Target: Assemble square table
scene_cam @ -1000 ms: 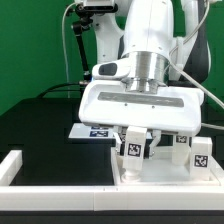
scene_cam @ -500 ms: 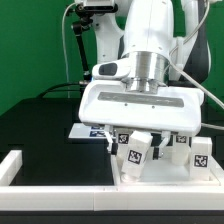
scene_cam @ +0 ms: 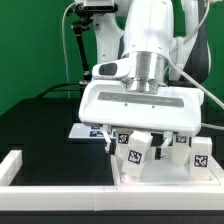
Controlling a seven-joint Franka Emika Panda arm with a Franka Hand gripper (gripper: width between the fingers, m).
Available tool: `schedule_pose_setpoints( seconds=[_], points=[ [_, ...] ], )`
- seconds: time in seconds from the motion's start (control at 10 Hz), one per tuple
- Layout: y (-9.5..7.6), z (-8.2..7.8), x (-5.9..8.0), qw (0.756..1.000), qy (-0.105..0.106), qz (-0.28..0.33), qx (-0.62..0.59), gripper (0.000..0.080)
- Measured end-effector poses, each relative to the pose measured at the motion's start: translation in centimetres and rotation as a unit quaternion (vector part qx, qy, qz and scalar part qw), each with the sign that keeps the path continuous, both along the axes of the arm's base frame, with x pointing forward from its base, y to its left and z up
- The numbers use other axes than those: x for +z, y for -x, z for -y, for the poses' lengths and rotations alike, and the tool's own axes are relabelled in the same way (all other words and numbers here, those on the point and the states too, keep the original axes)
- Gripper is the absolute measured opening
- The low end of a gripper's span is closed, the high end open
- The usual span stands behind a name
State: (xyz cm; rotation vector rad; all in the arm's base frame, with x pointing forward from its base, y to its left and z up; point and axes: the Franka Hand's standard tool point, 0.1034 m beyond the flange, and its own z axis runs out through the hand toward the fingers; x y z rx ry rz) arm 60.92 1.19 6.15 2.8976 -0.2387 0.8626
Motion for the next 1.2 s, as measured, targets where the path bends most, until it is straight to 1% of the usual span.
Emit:
schedule_pose_setpoints(
  seconds=[0.2,0.3,0.4,0.5,0.6,0.7,0.8,0.9,1.0,1.2],
  points=[
    [0.0,0.0,0.0,1.0,0.0,0.0,0.0,0.0649],
    [-0.1,0.2,0.1,1.0,-0.003,-0.012,-0.001,0.0649],
    [-0.6,0.8,1.4,0.999,-0.02,-0.034,-0.01,0.0649],
    [-1.0,1.0,2.4,0.998,-0.032,-0.044,-0.016,0.0649],
    [-1.1,0.6,2.3,0.996,-0.046,-0.079,-0.019,0.0649],
    [-1.6,0.7,2.7,0.995,-0.053,-0.086,-0.022,0.0649],
    [-1.7,0.7,2.6,0.992,-0.061,-0.104,-0.026,0.0649],
    [-1.4,0.4,2.2,0.984,-0.077,-0.155,-0.031,0.0649],
    [-1.6,0.3,2.2,0.974,-0.091,-0.203,-0.034,0.0649],
    [-1.9,1.1,1.6,0.962,-0.103,-0.249,-0.042,0.0649]
  ],
)
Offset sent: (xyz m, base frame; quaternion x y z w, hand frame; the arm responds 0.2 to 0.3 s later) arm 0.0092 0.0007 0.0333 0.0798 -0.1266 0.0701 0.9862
